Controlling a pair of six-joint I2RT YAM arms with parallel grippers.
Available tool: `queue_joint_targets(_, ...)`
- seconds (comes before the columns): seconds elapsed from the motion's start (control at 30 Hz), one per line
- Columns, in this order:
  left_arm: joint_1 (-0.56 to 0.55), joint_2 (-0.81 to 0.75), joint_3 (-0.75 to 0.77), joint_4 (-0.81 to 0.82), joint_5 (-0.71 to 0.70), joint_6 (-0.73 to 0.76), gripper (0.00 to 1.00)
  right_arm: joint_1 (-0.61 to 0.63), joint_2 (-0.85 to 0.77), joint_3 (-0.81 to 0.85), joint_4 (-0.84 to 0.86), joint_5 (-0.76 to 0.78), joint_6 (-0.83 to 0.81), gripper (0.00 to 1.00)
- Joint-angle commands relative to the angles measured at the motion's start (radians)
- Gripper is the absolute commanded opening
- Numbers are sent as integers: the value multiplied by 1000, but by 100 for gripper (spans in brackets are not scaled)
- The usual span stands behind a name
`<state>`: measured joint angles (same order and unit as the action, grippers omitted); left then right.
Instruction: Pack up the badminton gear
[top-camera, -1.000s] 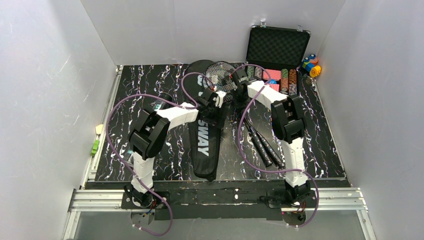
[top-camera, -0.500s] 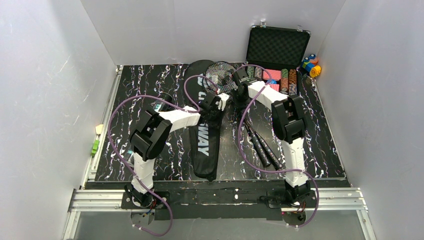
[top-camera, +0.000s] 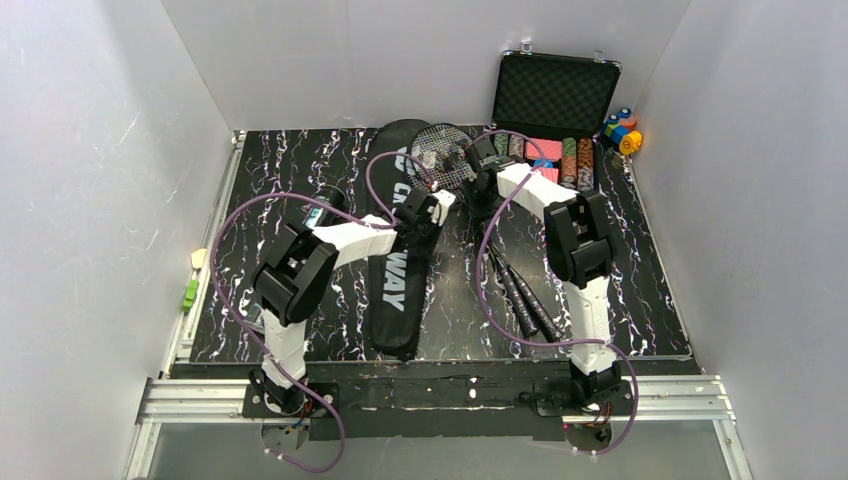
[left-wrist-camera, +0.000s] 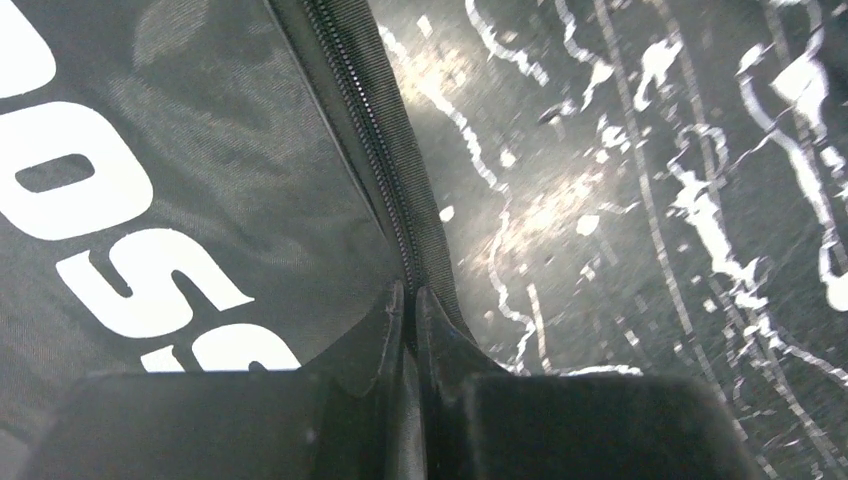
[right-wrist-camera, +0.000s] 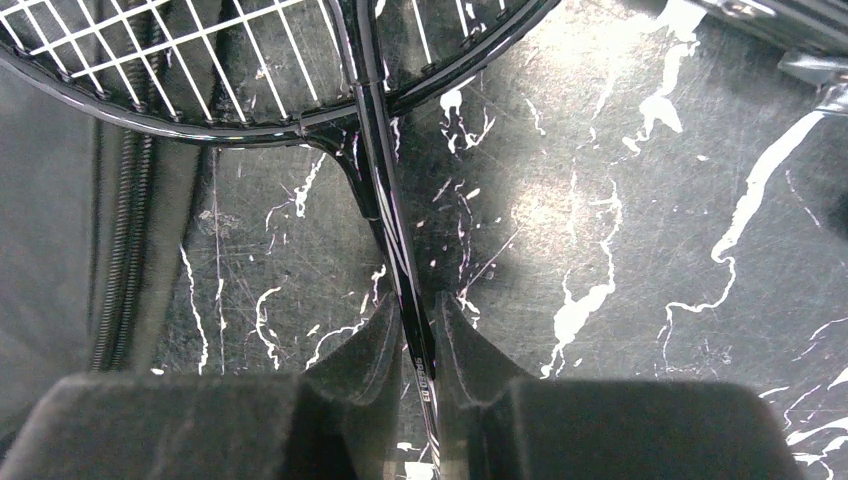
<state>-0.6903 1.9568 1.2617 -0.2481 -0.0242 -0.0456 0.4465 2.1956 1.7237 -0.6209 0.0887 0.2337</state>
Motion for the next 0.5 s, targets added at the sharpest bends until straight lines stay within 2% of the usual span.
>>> queue_joint_targets(0.0,39,-127,-57,-115,-72,76,0,-14,-52,-7,-15,16,70,1)
queue_joint_targets(0.27,115,-356,-83,-211,-17,61,0,-18,-61,14,-24,2,112,1)
queue_joint_targets(0.47,122,-435,-74,-277,23,53,0,-18,-56,14,-42,3,137,1)
